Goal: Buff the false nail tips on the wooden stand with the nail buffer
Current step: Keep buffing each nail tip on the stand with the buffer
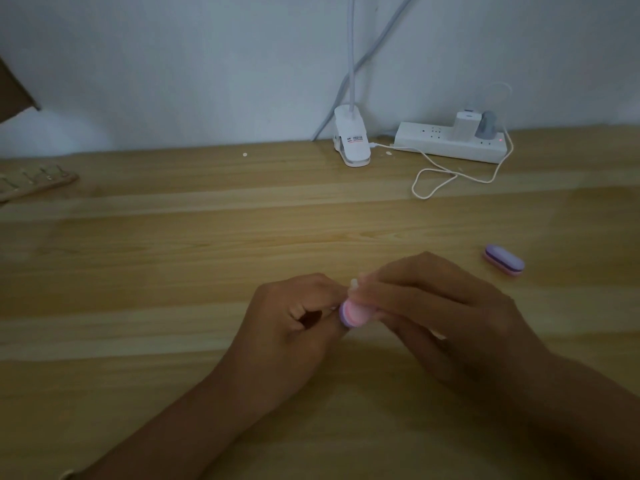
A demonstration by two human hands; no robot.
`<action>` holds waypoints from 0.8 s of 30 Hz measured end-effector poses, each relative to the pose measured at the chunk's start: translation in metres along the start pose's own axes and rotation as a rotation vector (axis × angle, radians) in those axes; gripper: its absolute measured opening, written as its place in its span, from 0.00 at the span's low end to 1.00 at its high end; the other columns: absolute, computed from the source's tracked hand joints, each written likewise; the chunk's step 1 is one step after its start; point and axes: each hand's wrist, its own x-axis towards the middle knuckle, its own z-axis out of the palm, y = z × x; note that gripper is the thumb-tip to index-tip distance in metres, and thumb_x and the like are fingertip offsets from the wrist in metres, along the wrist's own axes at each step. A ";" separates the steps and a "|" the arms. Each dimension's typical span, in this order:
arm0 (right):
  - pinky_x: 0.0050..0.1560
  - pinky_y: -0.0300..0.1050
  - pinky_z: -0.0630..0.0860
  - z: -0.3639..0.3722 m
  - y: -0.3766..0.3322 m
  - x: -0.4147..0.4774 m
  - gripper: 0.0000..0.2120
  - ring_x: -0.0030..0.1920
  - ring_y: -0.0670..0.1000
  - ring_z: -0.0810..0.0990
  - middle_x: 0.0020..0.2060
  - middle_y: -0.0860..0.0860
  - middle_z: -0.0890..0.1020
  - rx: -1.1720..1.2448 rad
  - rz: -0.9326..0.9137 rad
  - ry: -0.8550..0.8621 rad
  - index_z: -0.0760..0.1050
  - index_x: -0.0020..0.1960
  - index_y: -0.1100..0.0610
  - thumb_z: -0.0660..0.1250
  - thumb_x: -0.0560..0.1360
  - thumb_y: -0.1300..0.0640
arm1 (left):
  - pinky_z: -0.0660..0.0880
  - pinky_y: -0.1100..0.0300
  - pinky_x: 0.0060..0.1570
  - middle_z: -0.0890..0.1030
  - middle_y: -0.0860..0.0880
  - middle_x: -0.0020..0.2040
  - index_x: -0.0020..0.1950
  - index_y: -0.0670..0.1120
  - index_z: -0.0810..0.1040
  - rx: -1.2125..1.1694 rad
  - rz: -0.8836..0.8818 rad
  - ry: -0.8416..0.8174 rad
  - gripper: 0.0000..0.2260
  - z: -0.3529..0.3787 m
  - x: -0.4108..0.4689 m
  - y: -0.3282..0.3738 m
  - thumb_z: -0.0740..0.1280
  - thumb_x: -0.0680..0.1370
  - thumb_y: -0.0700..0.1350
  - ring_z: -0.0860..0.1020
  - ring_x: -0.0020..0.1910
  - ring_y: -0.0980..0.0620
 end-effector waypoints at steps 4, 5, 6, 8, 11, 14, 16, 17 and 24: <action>0.58 0.22 0.62 -0.008 0.008 0.003 0.08 0.50 0.42 0.78 0.48 0.51 0.84 -0.140 -0.002 0.030 0.83 0.54 0.58 0.70 0.77 0.64 | 0.73 0.57 0.35 0.82 0.51 0.37 0.46 0.47 0.86 0.011 -0.029 0.032 0.05 0.001 0.001 0.001 0.70 0.75 0.45 0.78 0.34 0.53; 0.58 0.25 0.65 -0.006 0.007 0.002 0.08 0.50 0.43 0.79 0.49 0.52 0.84 -0.106 -0.006 0.033 0.83 0.56 0.58 0.69 0.78 0.64 | 0.73 0.58 0.35 0.82 0.51 0.37 0.46 0.47 0.86 0.005 -0.016 0.031 0.05 0.001 0.001 0.002 0.71 0.75 0.46 0.78 0.35 0.54; 0.57 0.29 0.70 -0.002 0.004 0.000 0.10 0.51 0.44 0.80 0.50 0.52 0.83 -0.054 -0.012 0.029 0.82 0.58 0.56 0.68 0.78 0.63 | 0.74 0.58 0.36 0.82 0.50 0.38 0.45 0.48 0.86 -0.009 0.002 0.029 0.06 0.000 0.001 0.002 0.70 0.76 0.47 0.79 0.36 0.53; 0.54 0.37 0.75 0.001 0.001 -0.002 0.10 0.52 0.47 0.81 0.52 0.52 0.82 -0.012 -0.059 0.009 0.82 0.59 0.57 0.68 0.79 0.64 | 0.75 0.59 0.37 0.83 0.49 0.38 0.46 0.49 0.85 -0.045 0.022 0.019 0.04 -0.001 0.001 0.003 0.70 0.75 0.45 0.80 0.37 0.53; 0.57 0.27 0.67 -0.006 0.006 0.001 0.10 0.50 0.45 0.79 0.49 0.52 0.83 -0.127 -0.050 0.020 0.83 0.56 0.59 0.70 0.77 0.67 | 0.72 0.62 0.36 0.82 0.49 0.36 0.45 0.46 0.85 -0.068 -0.019 0.029 0.05 0.000 0.002 0.003 0.70 0.75 0.43 0.78 0.35 0.52; 0.58 0.29 0.68 -0.002 0.001 -0.002 0.10 0.52 0.45 0.80 0.50 0.52 0.83 -0.083 -0.037 0.037 0.82 0.58 0.57 0.69 0.78 0.65 | 0.74 0.58 0.36 0.83 0.46 0.38 0.47 0.43 0.86 -0.133 -0.039 0.019 0.07 0.000 0.002 0.003 0.68 0.75 0.41 0.79 0.36 0.48; 0.57 0.36 0.73 0.000 -0.003 -0.002 0.11 0.54 0.48 0.81 0.52 0.53 0.82 -0.021 -0.069 0.013 0.82 0.59 0.57 0.67 0.79 0.65 | 0.75 0.55 0.38 0.84 0.45 0.39 0.48 0.43 0.85 -0.171 -0.044 0.015 0.07 0.000 0.002 0.004 0.68 0.75 0.39 0.80 0.38 0.46; 0.58 0.34 0.72 -0.001 0.000 -0.001 0.11 0.53 0.48 0.81 0.51 0.53 0.82 -0.037 -0.070 0.010 0.82 0.59 0.57 0.67 0.78 0.65 | 0.75 0.54 0.38 0.84 0.44 0.39 0.48 0.43 0.85 -0.190 -0.061 0.010 0.06 0.000 0.002 0.003 0.69 0.75 0.39 0.80 0.38 0.44; 0.58 0.35 0.73 0.000 -0.003 -0.001 0.10 0.53 0.47 0.80 0.51 0.53 0.82 -0.029 -0.078 0.044 0.81 0.59 0.57 0.67 0.79 0.63 | 0.73 0.64 0.38 0.84 0.44 0.39 0.50 0.43 0.85 -0.281 -0.099 -0.004 0.07 -0.001 0.001 0.003 0.69 0.75 0.38 0.78 0.37 0.52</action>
